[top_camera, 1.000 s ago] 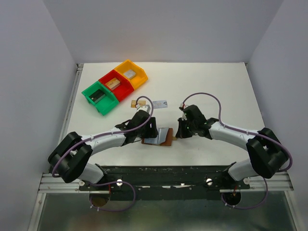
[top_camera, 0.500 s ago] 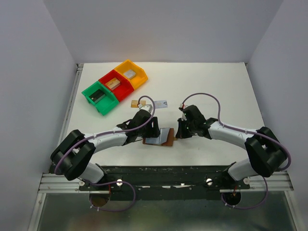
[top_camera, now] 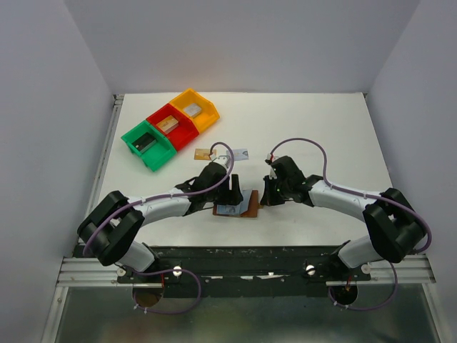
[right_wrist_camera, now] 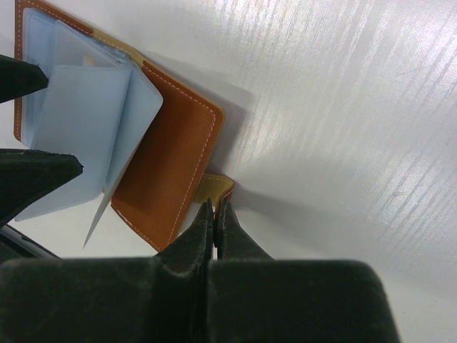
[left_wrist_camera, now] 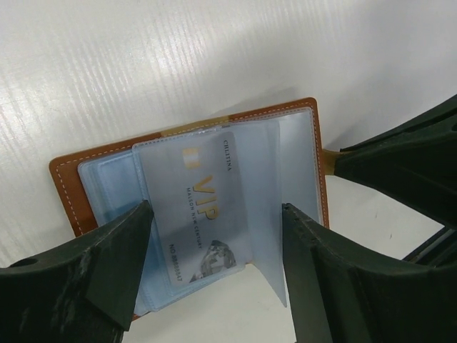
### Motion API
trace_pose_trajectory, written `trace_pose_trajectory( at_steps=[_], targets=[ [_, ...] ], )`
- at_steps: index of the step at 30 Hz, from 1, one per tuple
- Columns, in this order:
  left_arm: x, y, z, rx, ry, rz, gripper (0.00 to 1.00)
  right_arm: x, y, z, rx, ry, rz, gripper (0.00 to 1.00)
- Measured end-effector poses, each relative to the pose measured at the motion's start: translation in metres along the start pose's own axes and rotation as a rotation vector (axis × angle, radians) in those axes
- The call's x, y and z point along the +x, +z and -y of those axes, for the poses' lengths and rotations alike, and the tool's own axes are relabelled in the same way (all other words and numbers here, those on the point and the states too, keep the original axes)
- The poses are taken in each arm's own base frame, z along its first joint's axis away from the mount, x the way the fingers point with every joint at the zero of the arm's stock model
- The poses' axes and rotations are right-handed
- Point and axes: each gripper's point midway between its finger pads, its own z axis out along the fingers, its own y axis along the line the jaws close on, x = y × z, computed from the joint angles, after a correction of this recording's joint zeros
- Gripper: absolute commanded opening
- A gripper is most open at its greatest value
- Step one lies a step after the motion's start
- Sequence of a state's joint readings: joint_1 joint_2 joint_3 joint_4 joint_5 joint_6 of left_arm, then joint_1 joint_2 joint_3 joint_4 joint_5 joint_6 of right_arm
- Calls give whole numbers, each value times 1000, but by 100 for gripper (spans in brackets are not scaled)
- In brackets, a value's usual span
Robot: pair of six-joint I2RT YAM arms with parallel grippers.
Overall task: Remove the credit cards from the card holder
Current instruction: Remove the credit card from the card holder.
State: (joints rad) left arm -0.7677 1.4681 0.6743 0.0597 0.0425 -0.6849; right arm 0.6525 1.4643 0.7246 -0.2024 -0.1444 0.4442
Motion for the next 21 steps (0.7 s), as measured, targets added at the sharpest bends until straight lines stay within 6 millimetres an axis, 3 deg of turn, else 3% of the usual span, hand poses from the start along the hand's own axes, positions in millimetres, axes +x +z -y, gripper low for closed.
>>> trace_pose_trajectory(
  at_steps=[7, 14, 17, 21],
  targets=[
    [-1, -1, 9, 39, 25, -2, 79, 0, 0, 0, 0, 1, 1, 0],
    [-10, -1, 34, 97, 79, 8, 79, -1, 0, 2, 4, 5, 1, 0],
    [-12, 2, 38, 101, 89, 8, 79, -1, 0, 3, 9, 8, 2, 9],
    [-10, 2, 37, 96, 91, -1, 79, 0, -1, 7, 29, 20, 2, 29]
  ],
)
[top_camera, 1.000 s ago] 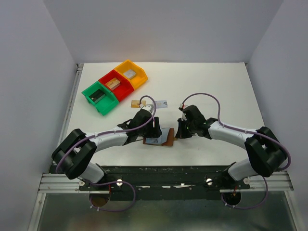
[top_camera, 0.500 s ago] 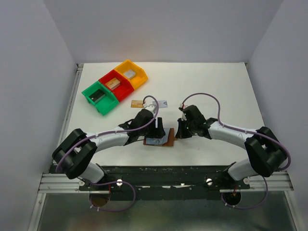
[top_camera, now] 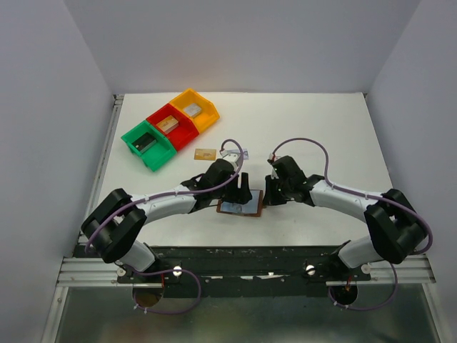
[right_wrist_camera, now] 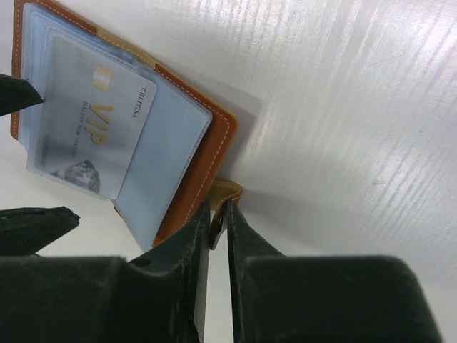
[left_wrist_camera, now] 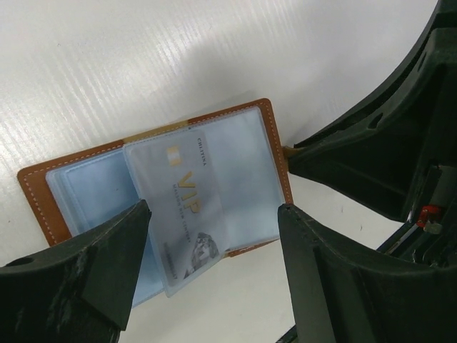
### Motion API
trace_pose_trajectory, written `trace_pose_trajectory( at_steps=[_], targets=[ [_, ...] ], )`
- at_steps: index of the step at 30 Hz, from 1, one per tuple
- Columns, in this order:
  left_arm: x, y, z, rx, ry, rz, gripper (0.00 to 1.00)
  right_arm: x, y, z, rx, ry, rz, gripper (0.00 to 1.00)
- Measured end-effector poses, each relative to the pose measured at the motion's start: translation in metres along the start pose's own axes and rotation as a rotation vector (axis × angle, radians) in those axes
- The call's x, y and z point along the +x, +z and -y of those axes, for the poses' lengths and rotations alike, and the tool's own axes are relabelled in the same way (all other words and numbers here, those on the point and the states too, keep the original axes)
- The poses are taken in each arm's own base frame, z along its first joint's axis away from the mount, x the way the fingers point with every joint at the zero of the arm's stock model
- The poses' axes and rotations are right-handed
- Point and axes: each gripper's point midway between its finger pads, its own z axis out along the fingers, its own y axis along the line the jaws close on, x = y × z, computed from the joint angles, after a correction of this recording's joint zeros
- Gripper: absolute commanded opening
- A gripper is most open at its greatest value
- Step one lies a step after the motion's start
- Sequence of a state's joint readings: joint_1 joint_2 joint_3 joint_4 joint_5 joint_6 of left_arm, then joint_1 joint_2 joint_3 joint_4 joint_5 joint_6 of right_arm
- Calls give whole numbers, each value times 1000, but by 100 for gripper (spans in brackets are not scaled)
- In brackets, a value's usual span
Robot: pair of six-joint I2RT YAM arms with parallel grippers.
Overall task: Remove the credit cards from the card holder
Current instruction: Remove the credit card from the card holder.
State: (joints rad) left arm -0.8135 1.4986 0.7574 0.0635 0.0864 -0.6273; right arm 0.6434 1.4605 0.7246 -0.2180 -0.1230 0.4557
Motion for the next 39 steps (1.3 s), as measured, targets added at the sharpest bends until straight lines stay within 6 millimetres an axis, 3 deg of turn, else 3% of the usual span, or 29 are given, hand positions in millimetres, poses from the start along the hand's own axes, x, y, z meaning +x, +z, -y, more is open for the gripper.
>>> trace_pose_trajectory(
  at_steps=[5, 13, 20, 22, 25, 29, 39],
  targets=[
    [1, 0, -5, -26, -4, 1, 79, 0, -9, 6, 37, 11, 4, 44],
    [-4, -19, -20, -118, -25, 53, 80, -28, -42, -6, 30, -1, 95, 46],
    [-26, -48, -23, -157, -44, 177, 75, -62, -77, -46, -145, -31, 228, 17],
    [-29, -53, -27, -171, -52, 206, 68, -69, -80, -64, -237, -28, 246, 15],
    [-28, -55, -37, -199, -79, 220, 53, -72, -71, -83, -333, -1, 222, 16],
    [-21, -52, -52, -236, -111, 208, 37, -61, -42, -87, -372, 54, 134, 22],
    [-11, -37, -65, -263, -131, 176, 25, -31, 3, -76, -351, 124, -4, 30]
  ],
)
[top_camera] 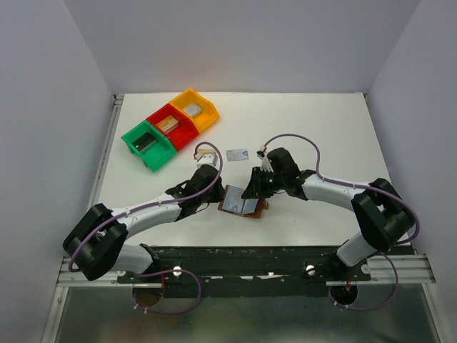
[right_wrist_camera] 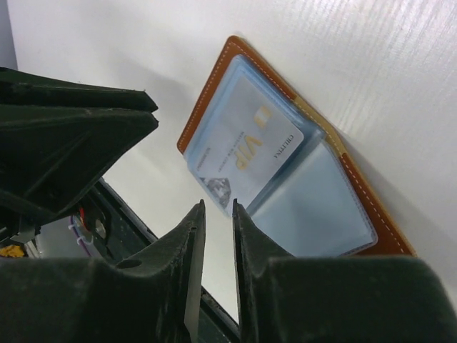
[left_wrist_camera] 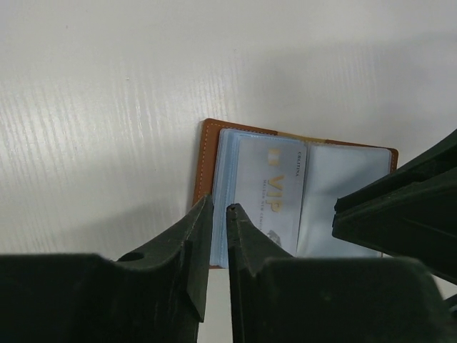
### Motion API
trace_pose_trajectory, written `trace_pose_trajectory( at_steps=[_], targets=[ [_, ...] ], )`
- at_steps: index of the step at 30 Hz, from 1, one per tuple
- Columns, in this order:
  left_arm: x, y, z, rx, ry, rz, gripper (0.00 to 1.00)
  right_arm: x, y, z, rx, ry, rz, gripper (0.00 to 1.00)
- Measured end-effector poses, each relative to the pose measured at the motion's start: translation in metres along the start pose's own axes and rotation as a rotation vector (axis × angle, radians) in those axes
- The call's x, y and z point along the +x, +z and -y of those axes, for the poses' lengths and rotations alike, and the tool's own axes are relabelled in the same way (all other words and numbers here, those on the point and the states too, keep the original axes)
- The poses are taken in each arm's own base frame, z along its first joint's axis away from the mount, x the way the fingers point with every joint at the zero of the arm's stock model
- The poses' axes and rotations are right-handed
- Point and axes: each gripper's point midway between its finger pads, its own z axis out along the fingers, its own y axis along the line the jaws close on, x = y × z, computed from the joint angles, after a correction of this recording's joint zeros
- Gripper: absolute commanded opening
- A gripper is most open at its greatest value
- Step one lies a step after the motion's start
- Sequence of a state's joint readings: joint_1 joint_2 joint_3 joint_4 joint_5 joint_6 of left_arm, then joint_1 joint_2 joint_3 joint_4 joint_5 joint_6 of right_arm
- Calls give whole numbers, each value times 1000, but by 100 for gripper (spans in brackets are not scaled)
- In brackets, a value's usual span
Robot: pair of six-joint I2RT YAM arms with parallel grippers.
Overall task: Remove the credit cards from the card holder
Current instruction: Remove the credit card from the card holder.
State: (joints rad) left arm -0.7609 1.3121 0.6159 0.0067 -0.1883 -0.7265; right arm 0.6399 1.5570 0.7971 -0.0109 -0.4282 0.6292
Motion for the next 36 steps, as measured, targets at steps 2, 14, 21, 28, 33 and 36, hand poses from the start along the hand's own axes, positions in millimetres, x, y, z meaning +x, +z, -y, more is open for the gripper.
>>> trace_pose_trajectory(
  at_steps=[2, 14, 21, 28, 33, 36],
  targets=[
    [4, 4, -1, -3, 1, -12, 22, 4, 4, 5, 11, 8, -15, 32],
    [23, 17, -12, -50, -17, -69, 16, 23, 20, 28, 61, 55, -82, 37],
    [29, 18, -12, -43, -37, -81, 11, 18, 24, 29, 22, 104, -65, 37],
    [40, 17, -20, -57, -51, -102, 9, 19, 26, 30, -30, 172, -60, 36],
    [44, 17, -18, -51, -51, -105, 5, 14, 27, 26, -73, 198, -44, 35],
    [44, 17, -17, -47, -50, -105, 5, 13, 27, 24, -97, 206, -41, 34]
  ],
)
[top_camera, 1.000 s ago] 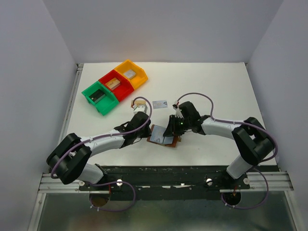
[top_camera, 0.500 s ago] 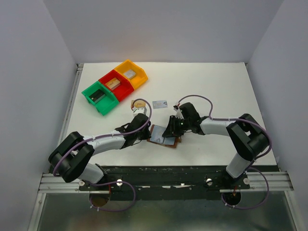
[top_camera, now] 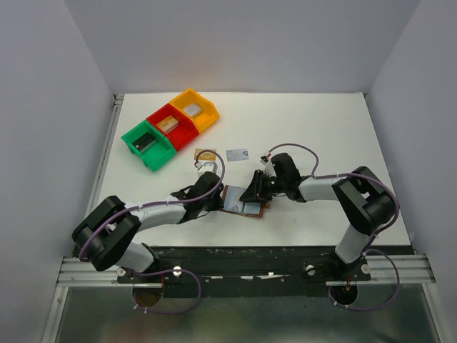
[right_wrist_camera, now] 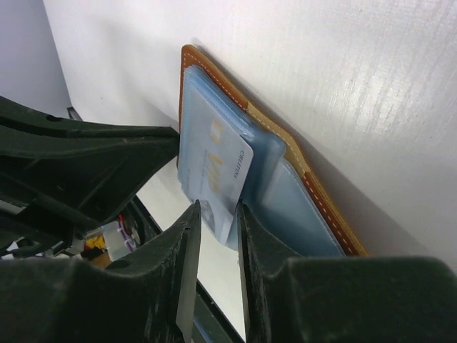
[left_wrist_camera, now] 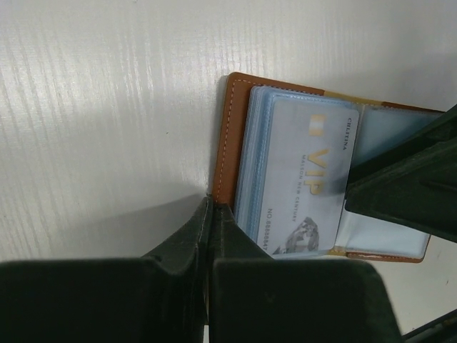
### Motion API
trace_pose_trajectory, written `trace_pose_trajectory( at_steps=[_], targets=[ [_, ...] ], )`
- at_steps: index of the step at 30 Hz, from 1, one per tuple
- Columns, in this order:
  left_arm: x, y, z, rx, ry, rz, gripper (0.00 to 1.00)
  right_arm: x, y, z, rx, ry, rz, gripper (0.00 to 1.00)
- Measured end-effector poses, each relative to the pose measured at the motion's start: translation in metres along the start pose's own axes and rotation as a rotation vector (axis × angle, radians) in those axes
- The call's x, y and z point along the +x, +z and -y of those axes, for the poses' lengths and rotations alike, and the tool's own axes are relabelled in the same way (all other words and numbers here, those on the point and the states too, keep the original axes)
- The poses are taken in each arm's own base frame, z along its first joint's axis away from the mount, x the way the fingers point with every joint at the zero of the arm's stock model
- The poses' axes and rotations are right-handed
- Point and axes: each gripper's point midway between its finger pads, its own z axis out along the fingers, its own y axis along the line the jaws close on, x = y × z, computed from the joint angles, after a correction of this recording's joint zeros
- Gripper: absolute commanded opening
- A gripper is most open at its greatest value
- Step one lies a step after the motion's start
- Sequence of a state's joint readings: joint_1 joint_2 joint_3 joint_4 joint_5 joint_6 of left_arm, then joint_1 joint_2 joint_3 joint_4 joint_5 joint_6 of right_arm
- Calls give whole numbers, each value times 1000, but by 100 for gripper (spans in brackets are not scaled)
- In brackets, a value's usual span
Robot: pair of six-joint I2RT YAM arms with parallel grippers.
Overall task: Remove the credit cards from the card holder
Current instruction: Remove the credit card from the card holder.
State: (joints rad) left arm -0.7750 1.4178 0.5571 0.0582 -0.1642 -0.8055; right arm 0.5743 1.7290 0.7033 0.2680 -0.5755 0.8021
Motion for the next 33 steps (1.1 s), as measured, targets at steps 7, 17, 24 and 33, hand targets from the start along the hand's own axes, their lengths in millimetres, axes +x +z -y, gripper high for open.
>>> trace_pose_trajectory(
  at_steps=[7, 17, 24, 33],
  targets=[
    [2, -2, 0, 6, 3, 2, 5, -2, 2, -2, -32, 10, 1, 33],
    [-14, -23, 2, 25, -22, 78, 5, -1, 6, 2, -42, 18, -14, 34],
    [-23, -27, 5, 32, -11, 114, 1, -2, 5, 2, -46, 20, -14, 34],
    [-20, -10, 7, 21, 11, 94, 0, 0, 6, 1, -63, 25, -27, 34]
  ],
)
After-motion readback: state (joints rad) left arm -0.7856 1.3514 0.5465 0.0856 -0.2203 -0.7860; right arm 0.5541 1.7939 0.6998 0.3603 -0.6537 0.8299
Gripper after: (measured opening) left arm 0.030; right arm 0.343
